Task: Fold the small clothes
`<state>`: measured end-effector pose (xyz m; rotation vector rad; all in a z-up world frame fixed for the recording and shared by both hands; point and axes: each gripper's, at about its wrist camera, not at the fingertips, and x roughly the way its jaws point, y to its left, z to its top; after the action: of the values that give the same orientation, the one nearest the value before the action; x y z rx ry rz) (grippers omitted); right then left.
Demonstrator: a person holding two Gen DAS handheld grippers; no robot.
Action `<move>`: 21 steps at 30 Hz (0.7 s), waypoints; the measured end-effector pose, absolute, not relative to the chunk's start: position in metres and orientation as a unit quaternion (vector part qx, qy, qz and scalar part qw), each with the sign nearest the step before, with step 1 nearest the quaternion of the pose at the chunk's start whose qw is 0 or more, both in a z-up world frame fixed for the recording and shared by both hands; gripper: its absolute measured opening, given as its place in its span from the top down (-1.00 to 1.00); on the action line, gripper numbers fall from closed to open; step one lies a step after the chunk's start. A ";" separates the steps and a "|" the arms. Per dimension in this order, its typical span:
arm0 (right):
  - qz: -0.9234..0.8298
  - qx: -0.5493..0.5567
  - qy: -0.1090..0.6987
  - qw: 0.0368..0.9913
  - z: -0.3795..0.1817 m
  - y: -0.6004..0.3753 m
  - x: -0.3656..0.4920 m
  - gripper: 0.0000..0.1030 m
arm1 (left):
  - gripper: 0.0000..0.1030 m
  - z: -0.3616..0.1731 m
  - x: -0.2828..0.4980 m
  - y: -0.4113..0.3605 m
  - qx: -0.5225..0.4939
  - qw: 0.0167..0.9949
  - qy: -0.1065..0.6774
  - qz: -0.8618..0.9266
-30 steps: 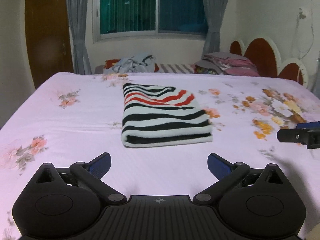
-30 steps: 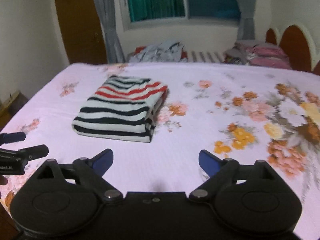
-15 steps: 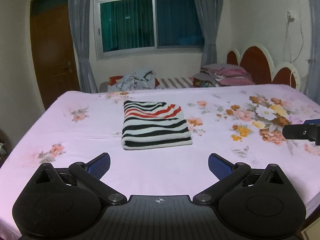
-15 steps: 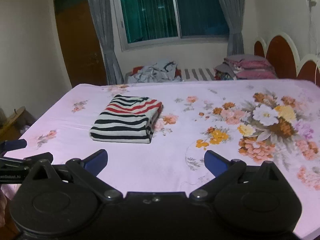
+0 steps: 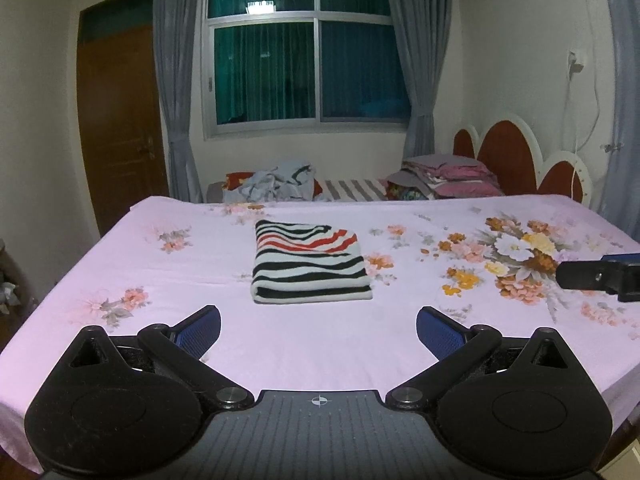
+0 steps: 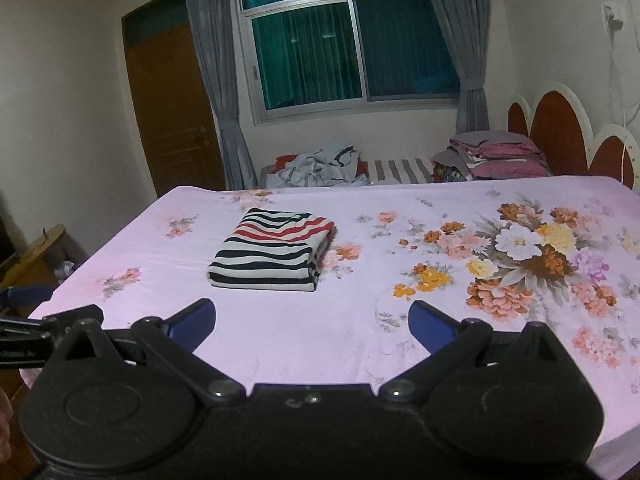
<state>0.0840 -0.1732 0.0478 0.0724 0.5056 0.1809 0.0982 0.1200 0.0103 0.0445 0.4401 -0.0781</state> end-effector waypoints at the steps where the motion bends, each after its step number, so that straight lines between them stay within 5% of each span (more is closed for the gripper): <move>1: 0.090 0.035 0.248 0.964 0.049 -0.172 0.082 -0.99 | -1.00 0.012 0.097 0.121 0.022 0.975 0.216 -0.039; 21: 0.093 0.019 0.243 0.965 0.053 -0.166 0.066 -0.99 | -1.00 0.012 0.087 0.115 0.015 0.977 0.209 -0.041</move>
<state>0.0658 -0.1663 0.0528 0.0380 0.4919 0.1881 0.0872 0.1149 0.0124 0.0293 0.4222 -0.0818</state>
